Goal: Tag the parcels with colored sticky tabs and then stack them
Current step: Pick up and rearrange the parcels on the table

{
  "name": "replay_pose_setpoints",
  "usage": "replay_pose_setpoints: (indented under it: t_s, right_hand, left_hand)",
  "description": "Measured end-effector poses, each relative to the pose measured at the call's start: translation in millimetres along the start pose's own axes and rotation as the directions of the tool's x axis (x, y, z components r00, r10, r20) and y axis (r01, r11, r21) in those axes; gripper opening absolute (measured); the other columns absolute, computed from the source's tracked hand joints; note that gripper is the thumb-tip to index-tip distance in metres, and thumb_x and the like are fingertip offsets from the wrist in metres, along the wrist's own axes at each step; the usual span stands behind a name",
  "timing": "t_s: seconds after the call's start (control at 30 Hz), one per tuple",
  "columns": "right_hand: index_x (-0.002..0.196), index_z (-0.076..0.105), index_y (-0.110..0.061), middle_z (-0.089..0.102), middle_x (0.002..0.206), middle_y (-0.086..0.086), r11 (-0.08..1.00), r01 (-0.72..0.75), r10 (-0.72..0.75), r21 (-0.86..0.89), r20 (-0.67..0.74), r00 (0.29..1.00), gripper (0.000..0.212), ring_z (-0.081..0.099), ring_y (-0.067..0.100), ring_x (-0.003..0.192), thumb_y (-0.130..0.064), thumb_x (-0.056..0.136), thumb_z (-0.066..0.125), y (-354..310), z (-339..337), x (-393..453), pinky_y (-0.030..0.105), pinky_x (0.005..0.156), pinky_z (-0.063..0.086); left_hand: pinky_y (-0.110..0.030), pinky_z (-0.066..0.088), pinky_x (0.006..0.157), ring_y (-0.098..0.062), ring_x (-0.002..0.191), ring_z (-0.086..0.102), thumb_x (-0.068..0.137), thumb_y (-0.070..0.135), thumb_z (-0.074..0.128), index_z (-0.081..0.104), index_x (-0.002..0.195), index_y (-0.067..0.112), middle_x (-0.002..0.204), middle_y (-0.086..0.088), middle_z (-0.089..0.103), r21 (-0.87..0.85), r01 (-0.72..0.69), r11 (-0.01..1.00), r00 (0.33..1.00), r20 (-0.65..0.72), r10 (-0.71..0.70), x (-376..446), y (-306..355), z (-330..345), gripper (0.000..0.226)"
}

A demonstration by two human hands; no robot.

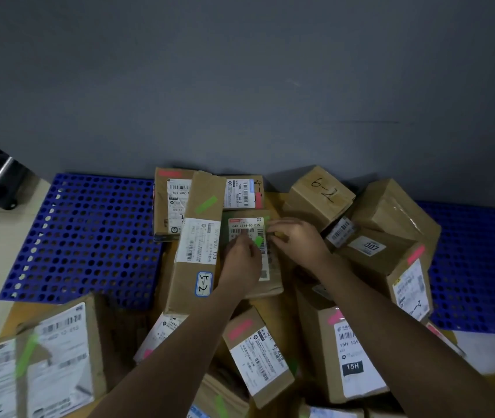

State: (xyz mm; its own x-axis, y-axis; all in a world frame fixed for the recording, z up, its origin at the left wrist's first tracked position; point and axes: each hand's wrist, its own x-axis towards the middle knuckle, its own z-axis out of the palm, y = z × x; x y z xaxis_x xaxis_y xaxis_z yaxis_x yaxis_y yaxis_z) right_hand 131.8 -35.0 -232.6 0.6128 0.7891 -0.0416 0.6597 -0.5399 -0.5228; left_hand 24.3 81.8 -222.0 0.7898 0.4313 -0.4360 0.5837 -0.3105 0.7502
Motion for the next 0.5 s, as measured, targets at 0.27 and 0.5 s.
replay_pose_setpoints:
  t_s: [0.27, 0.5]
  right_hand:
    - [0.129, 0.055, -0.021, 0.060, 0.125, -0.002, 0.970, -0.181, 0.180, 0.164, 0.020, 0.984, 0.050, 0.056, 0.010, 0.113, -0.017, 0.083, 0.072, -4.9, -2.7, -0.7, 0.024, 0.094, 0.047]
    - [0.119, 0.061, -0.016, 0.065, 0.108, -0.004, 0.856, -0.289, 0.390, 0.428, -0.168, 0.905, 0.034, 0.058, 0.004, 0.100, -0.007, 0.087, 0.065, -6.7, 0.2, 3.8, 0.021, 0.091, 0.049]
  left_hand:
    - [-0.029, 0.055, 0.075, -0.019, 0.095, 0.063, 0.099, 0.014, 0.040, 0.044, 0.130, 0.008, 0.108, -0.009, 0.060, -0.019, -0.004, 1.000, 1.000, 0.002, 0.004, 1.4, -3.4, 1.5, 0.032]
    - [-0.030, 0.056, 0.075, -0.020, 0.095, 0.064, 0.100, 0.015, 0.040, 0.042, 0.132, 0.009, 0.109, -0.009, 0.061, -0.012, 0.008, 1.000, 1.000, 0.008, -0.008, 1.0, -2.6, 0.7, 0.033]
